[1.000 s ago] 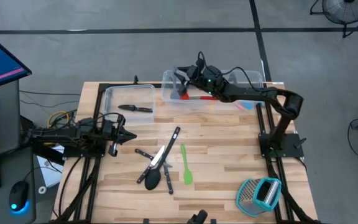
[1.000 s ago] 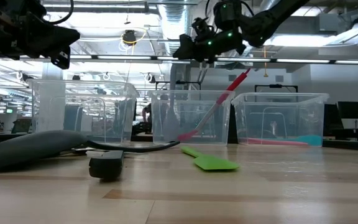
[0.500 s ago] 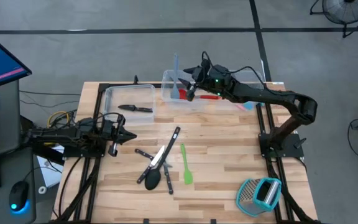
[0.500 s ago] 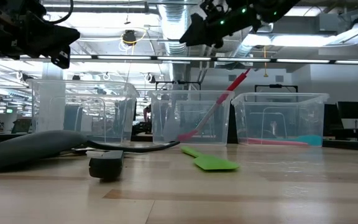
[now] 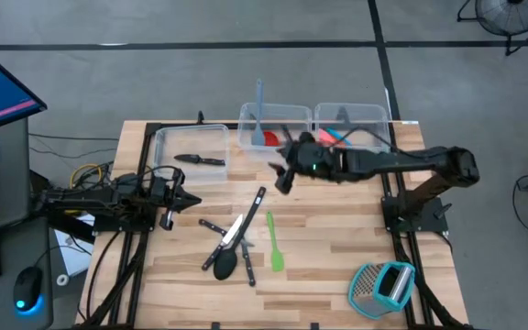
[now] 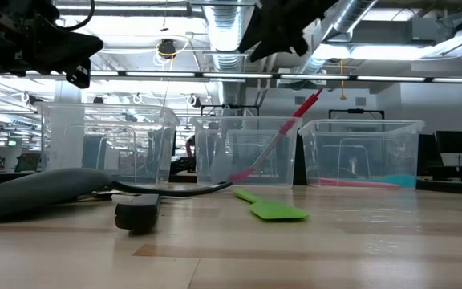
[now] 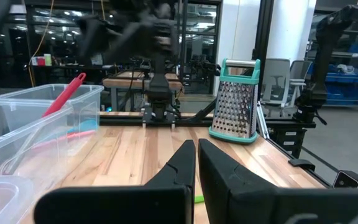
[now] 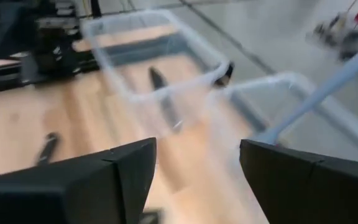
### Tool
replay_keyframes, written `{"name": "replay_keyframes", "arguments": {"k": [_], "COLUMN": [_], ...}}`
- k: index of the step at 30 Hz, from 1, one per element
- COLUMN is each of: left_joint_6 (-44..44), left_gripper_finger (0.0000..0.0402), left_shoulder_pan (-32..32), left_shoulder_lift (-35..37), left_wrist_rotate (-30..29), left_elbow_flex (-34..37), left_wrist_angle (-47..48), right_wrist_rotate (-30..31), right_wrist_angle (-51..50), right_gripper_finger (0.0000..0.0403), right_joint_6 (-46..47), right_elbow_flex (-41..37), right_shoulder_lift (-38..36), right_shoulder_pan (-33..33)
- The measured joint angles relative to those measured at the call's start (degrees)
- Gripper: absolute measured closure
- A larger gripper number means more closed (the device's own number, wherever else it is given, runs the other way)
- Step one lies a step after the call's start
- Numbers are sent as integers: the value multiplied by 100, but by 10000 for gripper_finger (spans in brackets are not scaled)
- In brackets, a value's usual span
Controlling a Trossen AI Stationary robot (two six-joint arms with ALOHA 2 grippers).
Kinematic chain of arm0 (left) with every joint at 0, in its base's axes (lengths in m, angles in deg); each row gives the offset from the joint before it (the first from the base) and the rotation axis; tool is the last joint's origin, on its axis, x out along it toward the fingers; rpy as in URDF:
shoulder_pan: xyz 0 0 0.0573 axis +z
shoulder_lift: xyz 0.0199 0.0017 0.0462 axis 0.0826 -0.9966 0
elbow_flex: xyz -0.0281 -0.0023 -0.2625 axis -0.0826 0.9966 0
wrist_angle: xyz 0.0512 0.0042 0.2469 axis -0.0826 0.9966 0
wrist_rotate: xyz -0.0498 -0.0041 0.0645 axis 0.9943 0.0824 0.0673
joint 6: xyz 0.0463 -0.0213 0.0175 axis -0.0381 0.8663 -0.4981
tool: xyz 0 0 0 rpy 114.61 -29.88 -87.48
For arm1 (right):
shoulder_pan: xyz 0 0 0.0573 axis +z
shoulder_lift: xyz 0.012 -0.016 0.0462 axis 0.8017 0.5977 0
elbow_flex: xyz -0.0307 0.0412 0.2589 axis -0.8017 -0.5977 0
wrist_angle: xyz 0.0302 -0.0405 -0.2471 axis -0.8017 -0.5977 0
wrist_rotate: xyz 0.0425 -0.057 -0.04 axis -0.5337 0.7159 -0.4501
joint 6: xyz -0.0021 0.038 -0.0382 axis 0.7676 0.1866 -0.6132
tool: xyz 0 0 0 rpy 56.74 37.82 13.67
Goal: Pick & Place Kitchen Items
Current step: Put the black serving spoon into the top middle transparent bin
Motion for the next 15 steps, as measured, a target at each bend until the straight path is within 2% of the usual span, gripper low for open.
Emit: {"name": "replay_keyframes", "arguments": {"k": [6, 10, 15], "left_joint_6": [0, 0, 0], "left_gripper_finger": [400, 400, 400], "left_shoulder_pan": [0, 0, 0], "left_shoulder_lift": [0, 0, -7], "left_wrist_rotate": [-1, -1, 0], "left_elbow_flex": [1, 1, 1], "left_wrist_angle": [-2, -2, -4], "right_wrist_rotate": [542, 557, 410], "right_wrist_angle": [-639, -664, -1253], "right_gripper_finger": [173, 172, 172], "right_joint_6": [1383, 2024, 2493], "right_elbow_flex": [3, 60, 679], "right_shoulder_lift": [333, 860, 1773], "right_shoulder_pan": [634, 817, 738]}}
